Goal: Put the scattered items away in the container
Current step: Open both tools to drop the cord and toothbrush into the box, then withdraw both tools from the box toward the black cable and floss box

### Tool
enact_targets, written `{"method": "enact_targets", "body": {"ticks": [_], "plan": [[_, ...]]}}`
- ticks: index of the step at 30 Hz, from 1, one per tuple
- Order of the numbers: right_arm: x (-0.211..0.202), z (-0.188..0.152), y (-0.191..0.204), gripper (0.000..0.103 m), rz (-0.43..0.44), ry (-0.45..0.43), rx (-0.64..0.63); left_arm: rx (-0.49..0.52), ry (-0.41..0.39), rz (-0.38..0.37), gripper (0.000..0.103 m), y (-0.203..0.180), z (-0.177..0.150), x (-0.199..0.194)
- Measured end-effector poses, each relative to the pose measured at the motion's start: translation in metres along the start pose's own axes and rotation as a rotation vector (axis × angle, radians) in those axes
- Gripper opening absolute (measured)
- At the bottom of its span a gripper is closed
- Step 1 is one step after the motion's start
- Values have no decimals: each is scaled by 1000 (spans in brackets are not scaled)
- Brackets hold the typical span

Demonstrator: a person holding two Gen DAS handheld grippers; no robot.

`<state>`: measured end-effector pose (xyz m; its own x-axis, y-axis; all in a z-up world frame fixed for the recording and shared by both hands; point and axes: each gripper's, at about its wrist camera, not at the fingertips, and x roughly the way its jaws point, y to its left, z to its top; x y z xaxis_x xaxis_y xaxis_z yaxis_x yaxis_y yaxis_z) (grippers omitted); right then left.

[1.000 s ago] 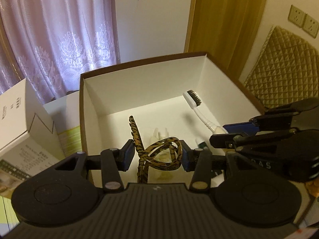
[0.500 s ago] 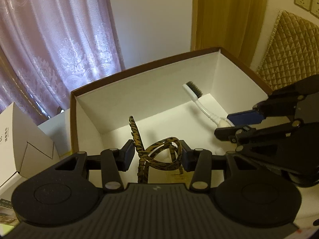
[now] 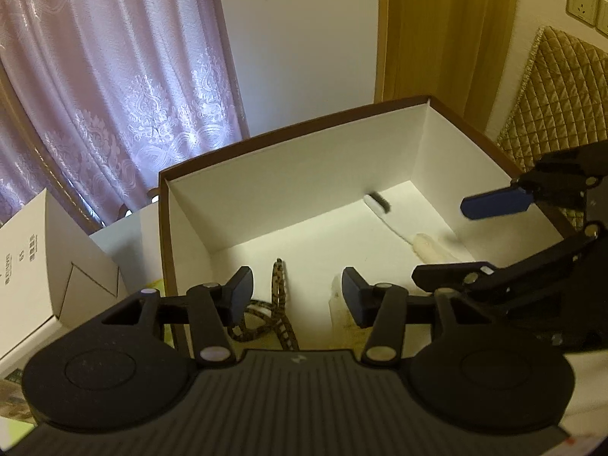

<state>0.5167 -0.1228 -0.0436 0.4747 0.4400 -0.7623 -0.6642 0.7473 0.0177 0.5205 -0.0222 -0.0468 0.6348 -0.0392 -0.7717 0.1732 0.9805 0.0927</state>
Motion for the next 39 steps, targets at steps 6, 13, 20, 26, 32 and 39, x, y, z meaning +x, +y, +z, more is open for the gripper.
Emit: {"method": "enact_targets", "body": {"ticks": [6,13,20,26,32,39], "plan": [[-17,-6,2,73,-5,-3,29,-1,6,4,63,-3,-7,-14],[-52,-19,5,97,23,-42,72,-22,-28,-22,82,-4,-18,-50],[-95,-37,20,101,60,-72,89,-7,-66,-22,86,-14,-44,-98],[-131,-54,36,101,86,-100,104,-55,-51,34,89,-15,-67,-132],[-167,-75,50,101,65,-134,128,-169,-79,2,90,-9,-94,-179],[-200,-105,63,101,48,-156,143,-204,-117,41,90,-16,-132,-231]]}}
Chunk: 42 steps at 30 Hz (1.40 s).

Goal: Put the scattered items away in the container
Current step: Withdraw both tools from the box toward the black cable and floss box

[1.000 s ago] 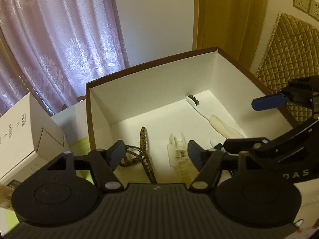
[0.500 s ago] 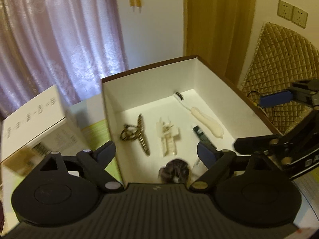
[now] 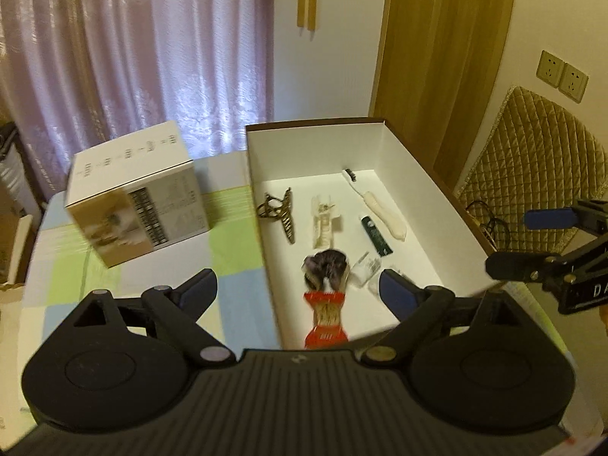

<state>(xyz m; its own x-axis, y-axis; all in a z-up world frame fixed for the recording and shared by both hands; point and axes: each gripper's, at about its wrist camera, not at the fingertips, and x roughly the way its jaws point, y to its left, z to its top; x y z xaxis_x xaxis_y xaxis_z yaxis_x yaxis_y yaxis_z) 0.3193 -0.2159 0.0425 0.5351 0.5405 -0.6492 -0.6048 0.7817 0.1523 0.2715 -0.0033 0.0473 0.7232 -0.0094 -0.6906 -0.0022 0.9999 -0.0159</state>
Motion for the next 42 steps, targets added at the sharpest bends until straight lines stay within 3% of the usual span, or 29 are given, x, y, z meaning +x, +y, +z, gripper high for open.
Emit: {"method": "enact_targets", "body": {"ticks": [8,18,29,42], "plan": [[-25,-31,14,101,-10,1,24,2,-5,11,90,-6,-43,-40],[-34,-65,34,101,-15,32,15,55,34,32,90,-15,-97,-52],[-19,-105,41,101,-22,124,24,53,117,27,90,-8,-142,-38],[0,-127,34,101,-60,212,40,68,196,-22,90,-1,-164,3]]}}
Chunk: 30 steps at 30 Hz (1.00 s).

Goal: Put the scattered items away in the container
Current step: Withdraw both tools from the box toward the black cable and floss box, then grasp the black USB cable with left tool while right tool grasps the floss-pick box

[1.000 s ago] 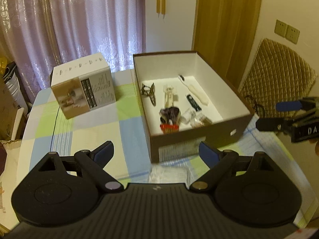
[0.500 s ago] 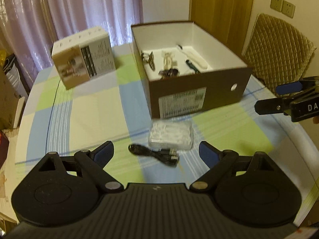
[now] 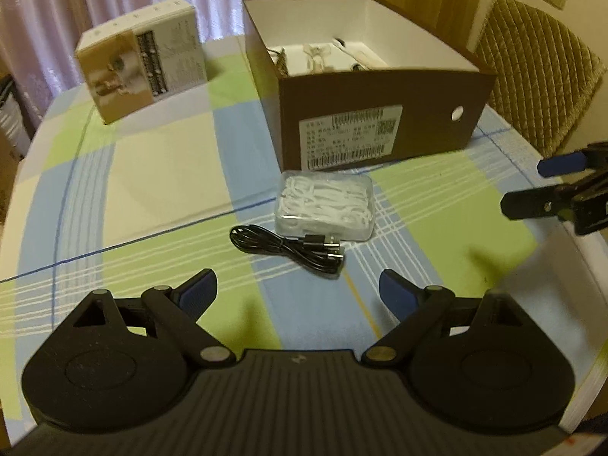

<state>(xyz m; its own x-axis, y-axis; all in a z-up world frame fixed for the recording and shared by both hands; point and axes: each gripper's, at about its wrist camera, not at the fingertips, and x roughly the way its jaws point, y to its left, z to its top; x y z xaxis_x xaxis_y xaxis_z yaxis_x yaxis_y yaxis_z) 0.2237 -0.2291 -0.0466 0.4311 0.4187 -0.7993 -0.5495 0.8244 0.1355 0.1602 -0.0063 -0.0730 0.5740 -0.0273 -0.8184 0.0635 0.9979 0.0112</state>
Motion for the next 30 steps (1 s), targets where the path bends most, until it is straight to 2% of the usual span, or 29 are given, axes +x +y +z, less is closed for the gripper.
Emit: {"method": "enact_targets", "body": {"ticks": [4,11,18,30], "plan": [[5,-2,-4,101,-10,17,15,21,17,-45,95,5,-1,17],[16,-6,-11,101,-28,51,36,34,26,-88,95,19,3,43],[26,-8,-18,101,-53,78,69,109,17,-111,98,23,11,63],[32,-10,-23,101,-78,105,92,181,-9,-176,98,32,15,80]]}}
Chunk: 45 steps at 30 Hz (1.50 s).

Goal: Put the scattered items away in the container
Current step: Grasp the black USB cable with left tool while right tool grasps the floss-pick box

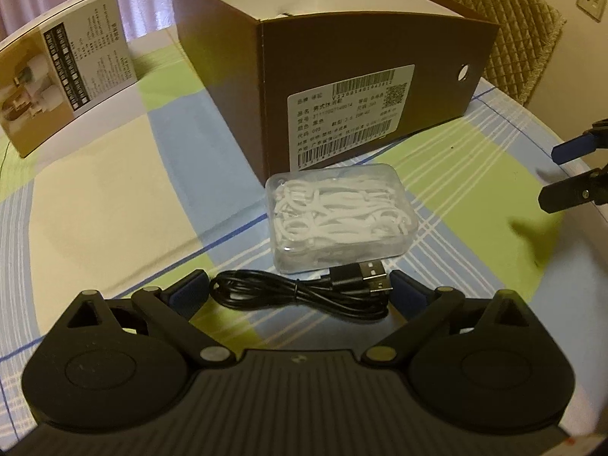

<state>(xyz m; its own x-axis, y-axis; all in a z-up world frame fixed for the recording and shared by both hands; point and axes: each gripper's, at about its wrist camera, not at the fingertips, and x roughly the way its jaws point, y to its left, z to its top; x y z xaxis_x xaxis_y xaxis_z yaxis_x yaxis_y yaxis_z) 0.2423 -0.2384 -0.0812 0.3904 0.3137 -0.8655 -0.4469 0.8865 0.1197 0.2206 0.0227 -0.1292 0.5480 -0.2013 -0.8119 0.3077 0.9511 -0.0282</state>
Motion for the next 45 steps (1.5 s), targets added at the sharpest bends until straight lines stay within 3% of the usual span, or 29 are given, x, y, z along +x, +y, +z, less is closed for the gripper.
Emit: {"method": "enact_targets", "body": {"ticks": [7,15,23,31,33,40,45], "plan": [[4,2,7,101,8,9,-17,32,-5,-13,97,1,-3,0],[8,6,26,101,57,-4,-56,-34,-12,82,96,25,-18,-21],[26,15,72,101,220,-92,-260,-148,-10,152,96,56,-36,-48],[65,31,99,100,280,-122,-450,-211,17,196,96,63,-58,-63],[72,34,106,97,290,-122,-489,-223,21,201,96,65,-62,-66],[95,38,124,67,277,-83,-633,-236,25,223,96,66,-66,-73],[91,33,120,60,276,-63,-648,-237,22,230,96,62,-65,-76]]}}
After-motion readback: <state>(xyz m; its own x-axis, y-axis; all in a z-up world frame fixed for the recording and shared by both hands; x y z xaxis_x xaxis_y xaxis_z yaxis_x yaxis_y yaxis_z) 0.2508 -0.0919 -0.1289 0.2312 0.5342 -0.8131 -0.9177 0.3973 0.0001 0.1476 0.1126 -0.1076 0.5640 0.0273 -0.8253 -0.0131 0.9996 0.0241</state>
